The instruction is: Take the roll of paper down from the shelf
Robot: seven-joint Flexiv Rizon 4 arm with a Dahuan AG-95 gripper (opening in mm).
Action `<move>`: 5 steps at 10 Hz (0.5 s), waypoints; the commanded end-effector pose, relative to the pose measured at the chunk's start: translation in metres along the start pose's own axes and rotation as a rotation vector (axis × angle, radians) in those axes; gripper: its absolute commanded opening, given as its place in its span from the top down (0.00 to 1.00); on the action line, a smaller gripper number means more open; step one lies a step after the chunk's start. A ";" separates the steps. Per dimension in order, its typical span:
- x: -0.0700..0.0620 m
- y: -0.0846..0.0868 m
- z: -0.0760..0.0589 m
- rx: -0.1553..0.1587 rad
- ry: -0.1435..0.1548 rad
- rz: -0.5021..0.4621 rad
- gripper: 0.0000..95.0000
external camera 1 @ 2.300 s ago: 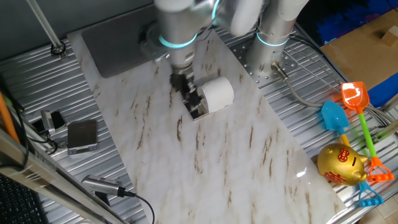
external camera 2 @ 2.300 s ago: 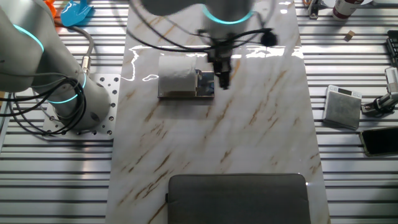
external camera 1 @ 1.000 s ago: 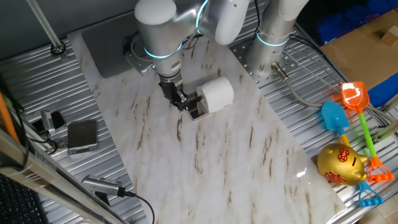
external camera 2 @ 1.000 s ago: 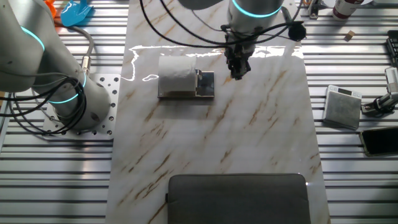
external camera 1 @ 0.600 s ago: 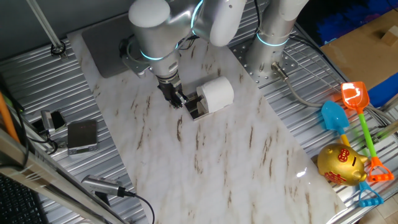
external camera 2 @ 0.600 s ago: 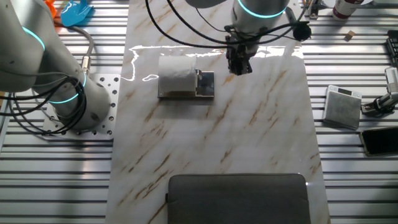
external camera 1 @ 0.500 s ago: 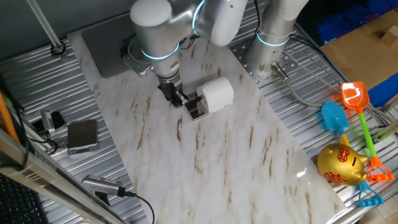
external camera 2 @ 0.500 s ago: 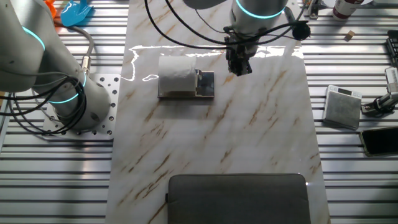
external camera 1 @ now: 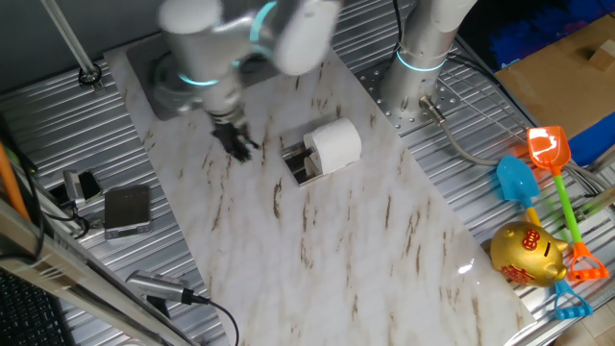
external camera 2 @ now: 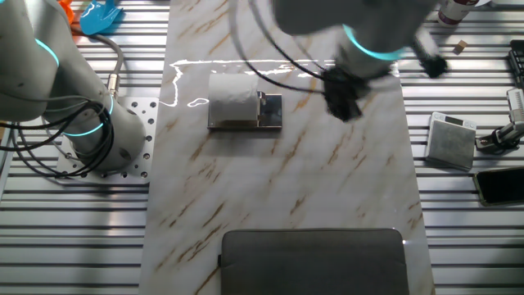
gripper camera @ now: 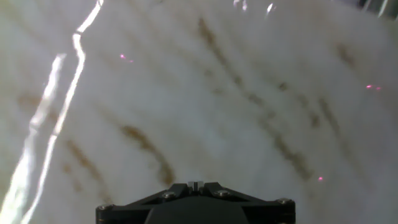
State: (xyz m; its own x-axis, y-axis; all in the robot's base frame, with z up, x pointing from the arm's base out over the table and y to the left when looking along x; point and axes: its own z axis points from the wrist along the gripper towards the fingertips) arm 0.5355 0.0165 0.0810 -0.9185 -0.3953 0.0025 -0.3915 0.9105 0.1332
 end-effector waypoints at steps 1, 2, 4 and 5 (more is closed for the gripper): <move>-0.012 -0.019 -0.003 -0.002 -0.003 0.011 1.00; -0.010 -0.014 0.000 0.005 0.000 0.023 1.00; -0.009 -0.013 0.000 -0.003 0.015 0.046 1.00; -0.009 -0.013 0.000 0.001 0.025 0.049 1.00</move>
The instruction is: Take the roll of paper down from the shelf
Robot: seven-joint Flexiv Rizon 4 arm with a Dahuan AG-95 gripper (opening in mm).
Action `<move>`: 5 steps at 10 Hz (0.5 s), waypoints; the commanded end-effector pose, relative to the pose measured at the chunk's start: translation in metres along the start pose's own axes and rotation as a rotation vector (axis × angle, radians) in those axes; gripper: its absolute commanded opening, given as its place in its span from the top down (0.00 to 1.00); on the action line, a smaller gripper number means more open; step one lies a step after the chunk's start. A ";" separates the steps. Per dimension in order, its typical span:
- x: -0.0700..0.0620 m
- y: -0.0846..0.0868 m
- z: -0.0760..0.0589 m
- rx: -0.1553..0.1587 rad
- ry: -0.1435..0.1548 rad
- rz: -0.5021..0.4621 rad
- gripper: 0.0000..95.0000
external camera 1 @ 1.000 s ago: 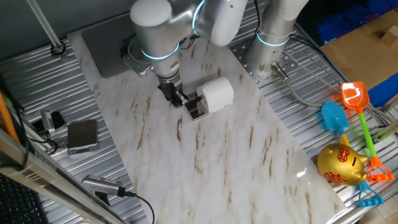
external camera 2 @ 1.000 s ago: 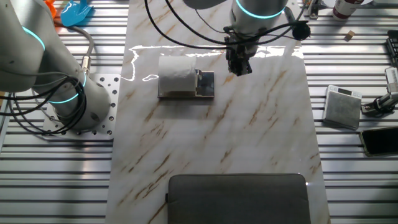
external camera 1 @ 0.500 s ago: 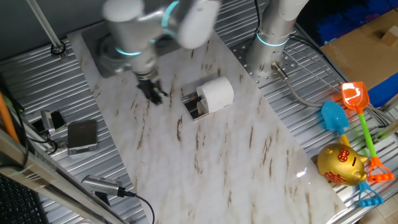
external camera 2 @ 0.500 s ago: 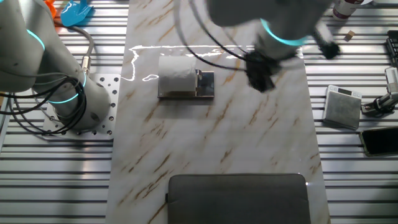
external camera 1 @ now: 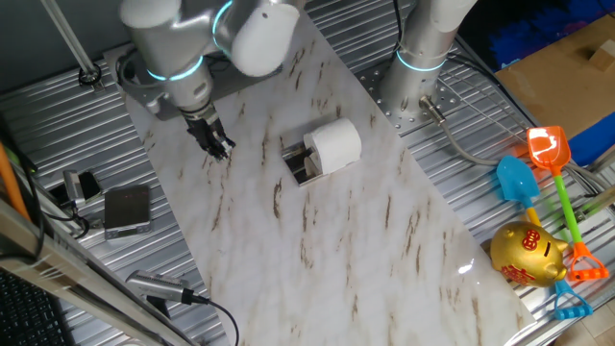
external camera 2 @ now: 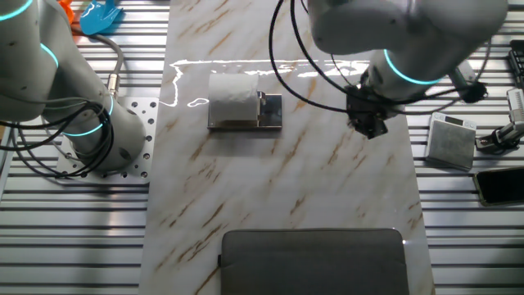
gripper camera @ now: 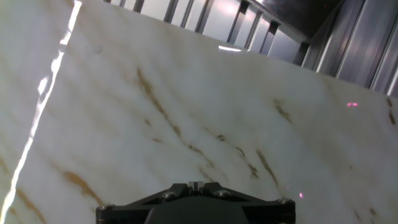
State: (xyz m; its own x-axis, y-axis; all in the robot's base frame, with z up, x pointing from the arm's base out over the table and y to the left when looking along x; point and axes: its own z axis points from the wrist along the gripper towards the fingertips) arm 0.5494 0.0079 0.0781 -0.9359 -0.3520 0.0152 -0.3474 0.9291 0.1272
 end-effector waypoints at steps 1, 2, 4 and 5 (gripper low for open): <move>0.000 0.001 -0.001 0.003 0.017 0.010 1.00; 0.000 0.001 -0.001 0.006 0.014 0.022 1.00; 0.000 0.001 -0.001 0.020 0.008 -0.003 1.00; 0.000 0.001 -0.001 0.044 0.013 -0.020 1.00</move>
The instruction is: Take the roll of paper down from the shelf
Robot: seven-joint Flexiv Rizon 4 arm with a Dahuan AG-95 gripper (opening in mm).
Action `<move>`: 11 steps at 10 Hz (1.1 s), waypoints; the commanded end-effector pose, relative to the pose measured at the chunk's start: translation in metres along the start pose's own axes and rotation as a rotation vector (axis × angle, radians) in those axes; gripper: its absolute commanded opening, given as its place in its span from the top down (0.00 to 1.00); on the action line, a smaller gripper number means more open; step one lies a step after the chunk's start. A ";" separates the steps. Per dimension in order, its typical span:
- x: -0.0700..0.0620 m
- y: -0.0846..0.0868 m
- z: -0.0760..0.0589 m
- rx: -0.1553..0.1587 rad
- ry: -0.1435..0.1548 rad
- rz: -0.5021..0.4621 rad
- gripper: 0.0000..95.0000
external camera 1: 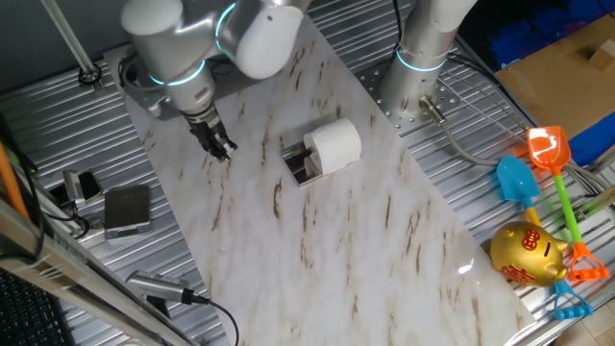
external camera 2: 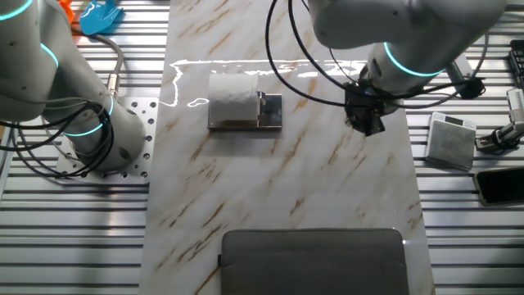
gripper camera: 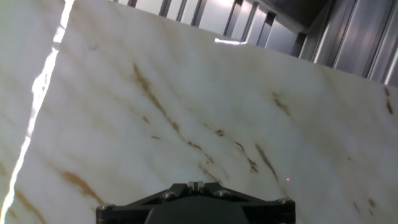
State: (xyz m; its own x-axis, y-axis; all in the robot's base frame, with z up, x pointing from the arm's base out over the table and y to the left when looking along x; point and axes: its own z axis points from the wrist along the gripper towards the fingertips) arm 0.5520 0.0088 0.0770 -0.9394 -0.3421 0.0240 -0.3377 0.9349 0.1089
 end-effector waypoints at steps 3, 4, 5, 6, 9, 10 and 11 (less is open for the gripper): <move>-0.007 -0.023 0.001 0.014 0.009 -0.082 1.00; -0.012 -0.042 0.003 -0.005 0.003 -0.094 1.00; -0.015 -0.054 0.003 -0.012 0.005 -0.114 1.00; -0.018 -0.061 0.003 -0.012 0.005 -0.131 1.00; -0.036 -0.087 0.000 -0.006 0.023 -0.202 1.00; -0.037 -0.088 0.000 0.008 0.035 -0.207 1.00; -0.036 -0.088 0.000 0.057 0.048 -0.181 1.00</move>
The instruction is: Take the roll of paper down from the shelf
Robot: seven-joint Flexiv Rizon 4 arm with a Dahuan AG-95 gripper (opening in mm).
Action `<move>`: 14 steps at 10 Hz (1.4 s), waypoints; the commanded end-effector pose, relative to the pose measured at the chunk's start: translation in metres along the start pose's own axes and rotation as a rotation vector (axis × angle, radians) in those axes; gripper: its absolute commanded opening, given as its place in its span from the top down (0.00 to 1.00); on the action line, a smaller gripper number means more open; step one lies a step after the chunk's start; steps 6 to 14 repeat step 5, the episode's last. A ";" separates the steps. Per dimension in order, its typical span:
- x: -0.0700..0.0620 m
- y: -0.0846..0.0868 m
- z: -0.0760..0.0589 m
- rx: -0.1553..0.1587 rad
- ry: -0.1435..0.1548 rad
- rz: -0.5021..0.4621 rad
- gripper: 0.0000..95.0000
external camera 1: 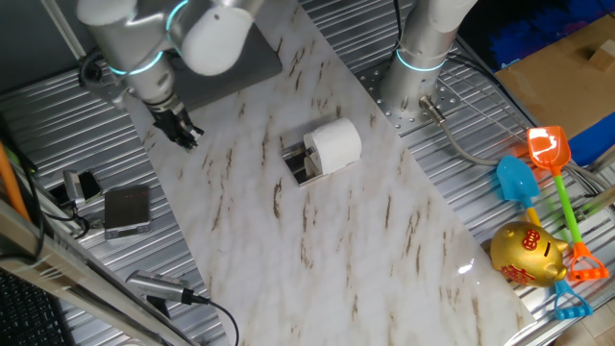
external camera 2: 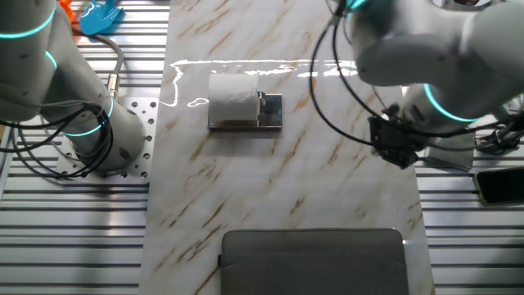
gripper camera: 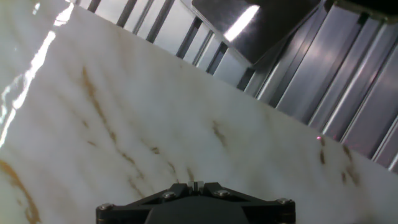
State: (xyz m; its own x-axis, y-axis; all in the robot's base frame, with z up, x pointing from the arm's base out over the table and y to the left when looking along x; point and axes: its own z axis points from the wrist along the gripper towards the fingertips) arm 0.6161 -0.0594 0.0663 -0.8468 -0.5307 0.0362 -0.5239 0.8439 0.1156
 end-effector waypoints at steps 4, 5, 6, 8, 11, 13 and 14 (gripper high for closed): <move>0.002 0.000 0.000 0.059 0.021 0.032 1.00; 0.002 0.000 0.000 0.059 0.021 0.034 1.00; 0.002 0.000 0.000 0.059 0.021 0.034 1.00; 0.002 0.000 0.000 0.059 0.021 0.034 1.00; 0.002 0.000 0.000 0.059 0.021 0.034 1.00; 0.002 0.000 0.000 0.059 0.021 0.034 1.00; 0.002 0.000 0.000 0.059 0.021 0.034 1.00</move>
